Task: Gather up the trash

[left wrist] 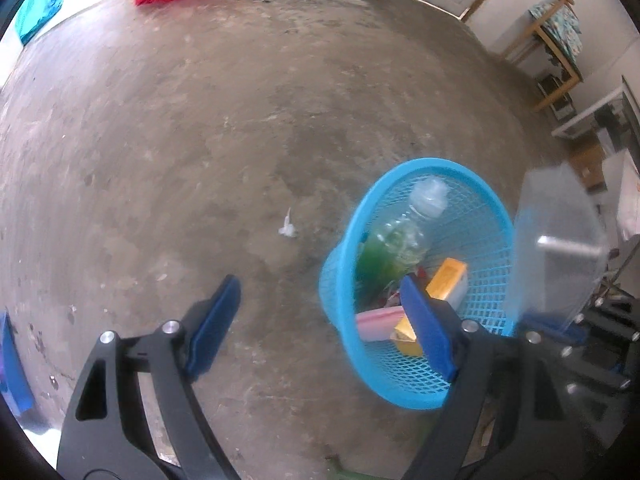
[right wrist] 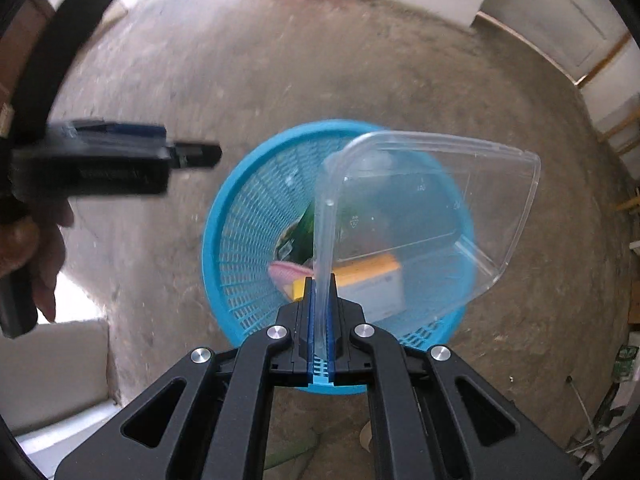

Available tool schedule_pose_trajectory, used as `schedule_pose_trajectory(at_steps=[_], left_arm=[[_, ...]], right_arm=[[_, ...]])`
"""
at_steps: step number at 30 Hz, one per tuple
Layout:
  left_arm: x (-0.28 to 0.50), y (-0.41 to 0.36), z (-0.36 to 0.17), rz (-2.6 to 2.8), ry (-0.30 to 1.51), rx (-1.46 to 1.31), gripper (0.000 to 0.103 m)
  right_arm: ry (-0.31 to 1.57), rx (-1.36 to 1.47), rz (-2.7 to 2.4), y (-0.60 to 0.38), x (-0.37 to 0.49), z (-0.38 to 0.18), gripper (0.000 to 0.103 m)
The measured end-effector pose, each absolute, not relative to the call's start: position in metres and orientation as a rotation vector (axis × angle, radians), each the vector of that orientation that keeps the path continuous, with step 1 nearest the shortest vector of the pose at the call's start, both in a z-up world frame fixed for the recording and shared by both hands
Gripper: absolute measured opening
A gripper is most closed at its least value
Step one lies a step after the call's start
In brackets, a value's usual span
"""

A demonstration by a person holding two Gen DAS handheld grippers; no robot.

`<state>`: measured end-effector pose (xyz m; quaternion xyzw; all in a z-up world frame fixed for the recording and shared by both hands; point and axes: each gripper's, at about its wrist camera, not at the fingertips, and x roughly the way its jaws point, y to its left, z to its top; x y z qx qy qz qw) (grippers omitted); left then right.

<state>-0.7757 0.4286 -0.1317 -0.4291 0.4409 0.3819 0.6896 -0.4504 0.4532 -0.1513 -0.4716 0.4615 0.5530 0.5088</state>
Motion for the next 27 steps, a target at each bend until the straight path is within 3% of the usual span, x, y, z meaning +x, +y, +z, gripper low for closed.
schedule_pose_trajectory(at_steps=[2,3,4,5,27], left_arm=[[-0.776,0.43,-0.133,0.86,0.984,-0.968,0.078],[-0.776,0.431,-0.133,0.862,0.982,-0.967,0.078],[-0.775,0.432,-0.132,0.863,0.981,-0.965,0.078],[-0.773,0.433,-0.131,0.865,0.982,-0.958,0.078],[-0.696,0.422,-0.082,0.786,0.966,-0.779,0.078]], right_arm=[[1.111,-1.162,1.343,0.454,-0.457,-0.159,0.023],[1.102,-1.165,1.345,0.455,-0.456,-0.16,0.065],[1.091,-1.16,1.343,0.454,-0.454,-0.161,0.087],[1.077,-1.155,1.342,0.453,-0.453,-0.163,0.097],[1.155,-0.873,1.19,0.428,-0.389,-0.134,0.097]])
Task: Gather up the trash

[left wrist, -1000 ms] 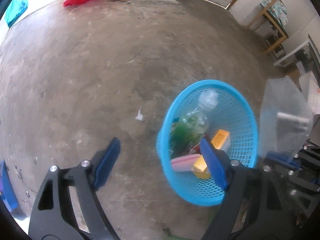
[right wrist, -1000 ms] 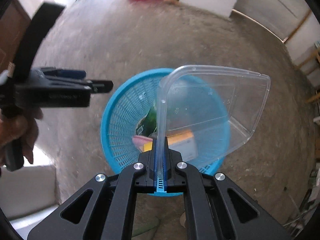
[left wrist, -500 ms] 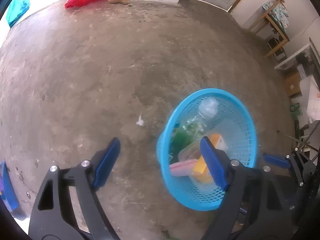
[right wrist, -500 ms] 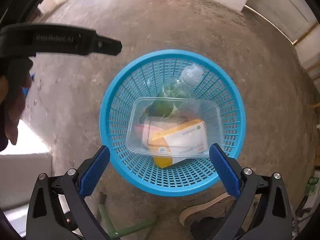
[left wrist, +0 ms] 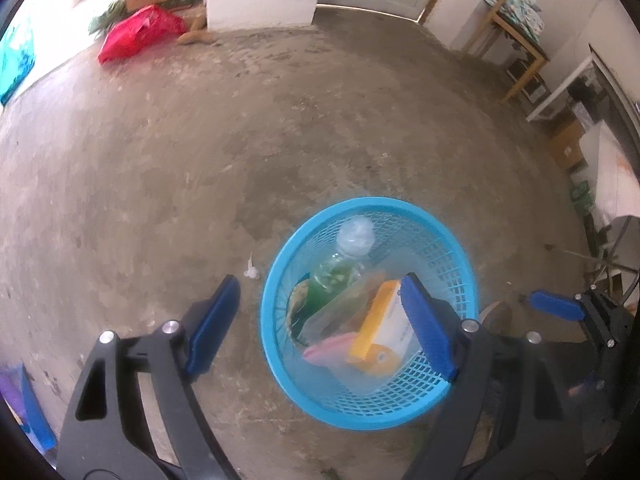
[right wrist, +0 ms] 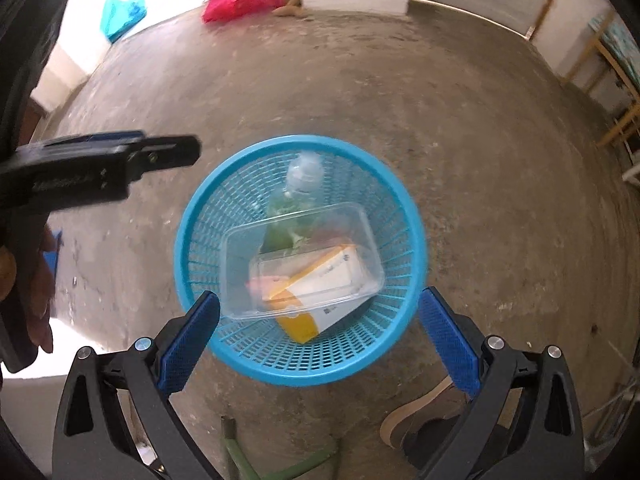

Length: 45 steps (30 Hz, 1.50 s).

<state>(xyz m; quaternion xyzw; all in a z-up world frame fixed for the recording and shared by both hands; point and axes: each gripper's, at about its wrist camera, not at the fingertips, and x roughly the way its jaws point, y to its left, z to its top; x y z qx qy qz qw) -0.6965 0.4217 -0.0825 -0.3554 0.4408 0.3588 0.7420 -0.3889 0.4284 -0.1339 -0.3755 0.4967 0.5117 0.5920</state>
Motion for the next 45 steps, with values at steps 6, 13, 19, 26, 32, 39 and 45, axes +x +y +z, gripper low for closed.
schedule_pose_trajectory(at_steps=[6,13,19,26,32,39,45], left_arm=[[-0.683,0.408,-0.073,0.817,0.998,-0.718,0.081],[-0.671,0.378,-0.069,0.823,1.042,-0.636,0.083],[-0.677,0.359,-0.078,0.854,1.056,-0.676,0.084],[-0.682,0.36,-0.084,0.892,1.072,-0.676,0.089],[-0.678,0.363,-0.09,0.89,1.108,-0.67,0.089],[-0.676,0.36,-0.097,0.892,1.13,-0.678,0.089],[-0.673,0.359,-0.099,0.9,1.144,-0.669,0.089]], right_arm=[[1.143,-0.784,1.09,0.419,-0.365,-0.124,0.097],[1.126,-0.76,1.068,0.414,-0.36,-0.12,0.097],[1.091,-0.81,1.068,0.413,-0.369,-0.12,0.097],[1.093,-0.826,1.077,0.413,-0.373,-0.122,0.097],[1.098,-0.848,1.073,0.413,-0.374,-0.126,0.097],[1.096,-0.872,1.074,0.413,-0.377,-0.129,0.097],[1.099,-0.88,1.069,0.413,-0.378,-0.131,0.097]])
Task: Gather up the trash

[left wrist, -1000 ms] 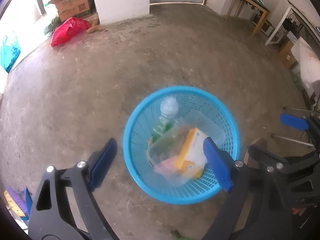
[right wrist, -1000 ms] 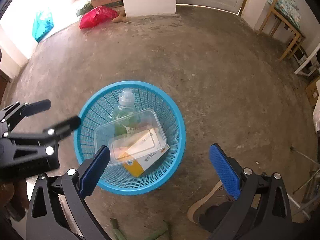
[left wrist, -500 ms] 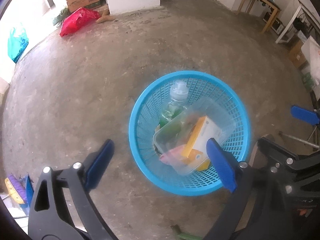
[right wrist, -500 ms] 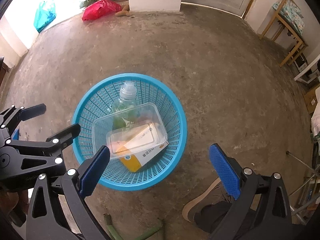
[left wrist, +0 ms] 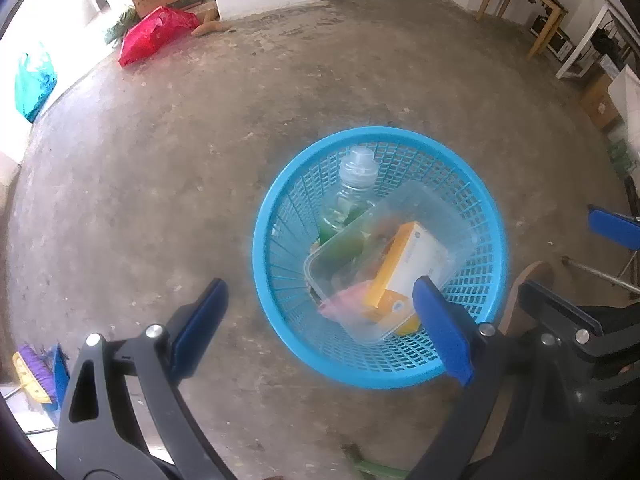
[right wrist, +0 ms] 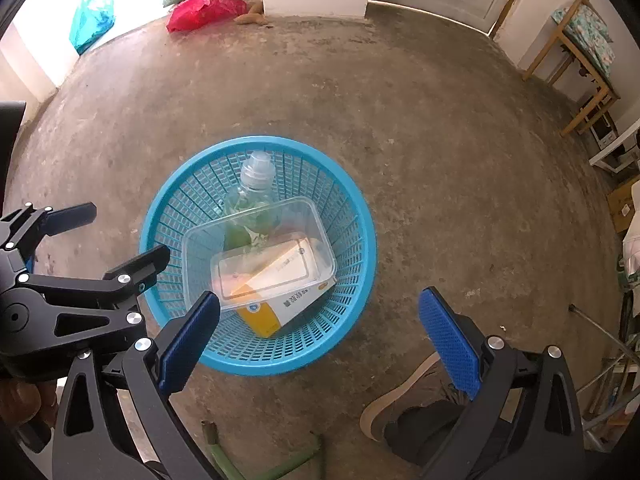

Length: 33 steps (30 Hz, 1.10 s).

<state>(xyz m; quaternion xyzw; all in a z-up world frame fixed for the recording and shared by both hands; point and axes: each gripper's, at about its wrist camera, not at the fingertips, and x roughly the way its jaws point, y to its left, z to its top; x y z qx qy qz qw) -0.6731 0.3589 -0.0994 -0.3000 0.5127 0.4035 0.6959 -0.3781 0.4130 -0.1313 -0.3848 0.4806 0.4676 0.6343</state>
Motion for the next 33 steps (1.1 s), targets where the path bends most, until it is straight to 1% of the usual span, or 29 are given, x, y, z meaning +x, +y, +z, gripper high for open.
schedule_pose_trajectory(at_steps=[5,8,9,10,11,17,25,27,33], left_arm=[[-0.667,0.354,-0.099,0.948,1.177,-0.602,0.089],[-0.669,0.354,-0.1,0.933,1.157,-0.641,0.09],[-0.67,0.354,-0.1,0.93,1.147,-0.649,0.09],[-0.671,0.354,-0.101,0.934,1.141,-0.652,0.094],[-0.67,0.354,-0.102,0.931,1.144,-0.662,0.095],[-0.666,0.353,-0.111,0.928,1.195,-0.68,0.095],[-0.662,0.35,-0.111,0.931,1.196,-0.676,0.095],[-0.659,0.35,-0.113,0.95,1.229,-0.673,0.095],[-0.664,0.354,-0.117,0.951,1.207,-0.737,0.095]], right_arm=[[1.095,-0.897,1.059,0.41,-0.379,-0.133,0.097],[1.106,-0.884,1.052,0.408,-0.376,-0.132,0.097],[1.109,-0.88,1.051,0.407,-0.375,-0.131,0.097],[1.11,-0.881,1.051,0.407,-0.375,-0.131,0.097],[1.108,-0.884,1.05,0.406,-0.375,-0.131,0.097],[1.113,-0.9,1.057,0.405,-0.378,-0.132,0.097],[1.132,-0.897,1.038,0.401,-0.376,-0.132,0.097],[1.135,-0.902,1.041,0.399,-0.377,-0.132,0.097],[1.139,-0.895,1.044,0.398,-0.376,-0.13,0.097]])
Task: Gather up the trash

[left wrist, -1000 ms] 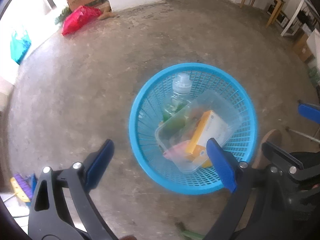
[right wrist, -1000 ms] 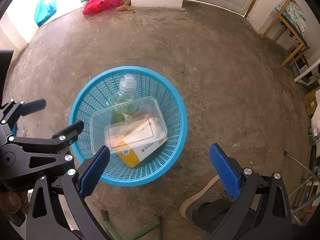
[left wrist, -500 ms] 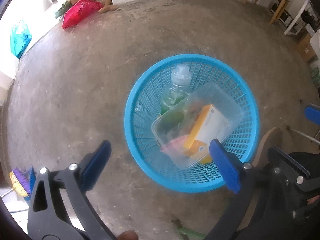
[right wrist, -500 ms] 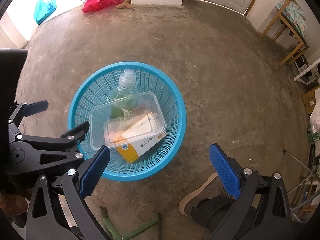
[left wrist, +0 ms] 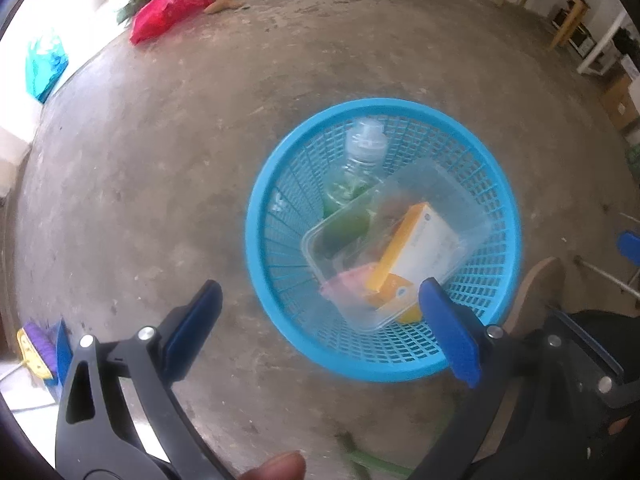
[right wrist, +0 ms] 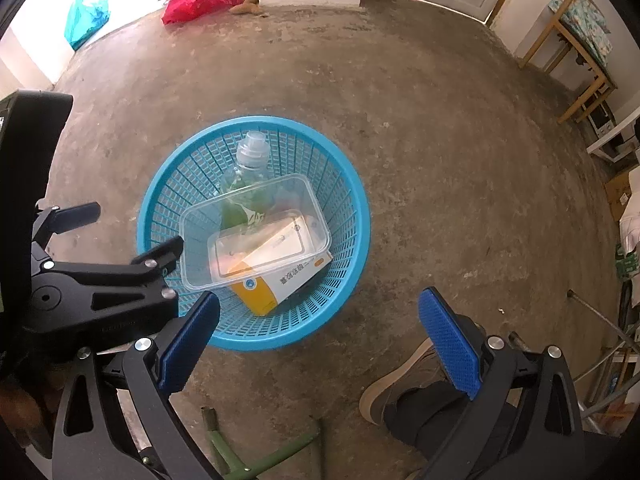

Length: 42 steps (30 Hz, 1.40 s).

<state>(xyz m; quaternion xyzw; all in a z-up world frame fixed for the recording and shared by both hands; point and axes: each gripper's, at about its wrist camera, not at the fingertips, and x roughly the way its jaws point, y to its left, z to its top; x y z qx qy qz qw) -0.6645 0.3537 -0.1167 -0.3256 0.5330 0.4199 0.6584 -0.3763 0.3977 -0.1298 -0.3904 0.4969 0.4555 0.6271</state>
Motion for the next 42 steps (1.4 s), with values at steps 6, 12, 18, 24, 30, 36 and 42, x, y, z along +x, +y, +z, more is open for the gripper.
schedule_pose_trajectory(at_steps=[6,12,18,24,30,36,42], left_arm=[[-0.67,0.358,-0.122,0.905,1.174,-0.824,0.095],[-0.67,0.36,-0.128,0.881,1.181,-0.862,0.095],[-0.663,0.36,-0.131,0.847,1.2,-0.852,0.095],[-0.656,0.363,-0.134,0.847,1.228,-0.844,0.095],[-0.648,0.369,-0.134,0.869,1.264,-0.826,0.095],[-0.642,0.37,-0.134,0.886,1.279,-0.807,0.095],[-0.637,0.369,-0.135,0.891,1.297,-0.805,0.095]], right_arm=[[1.146,-0.901,1.044,0.399,-0.377,-0.131,0.097],[1.147,-0.898,1.052,0.399,-0.378,-0.132,0.097],[1.154,-0.889,1.046,0.4,-0.377,-0.132,0.097],[1.176,-0.891,1.03,0.399,-0.373,-0.136,0.097],[1.195,-0.914,1.016,0.397,-0.371,-0.144,0.097],[1.207,-0.948,1.017,0.397,-0.373,-0.15,0.097],[1.217,-0.952,1.021,0.397,-0.374,-0.151,0.097]])
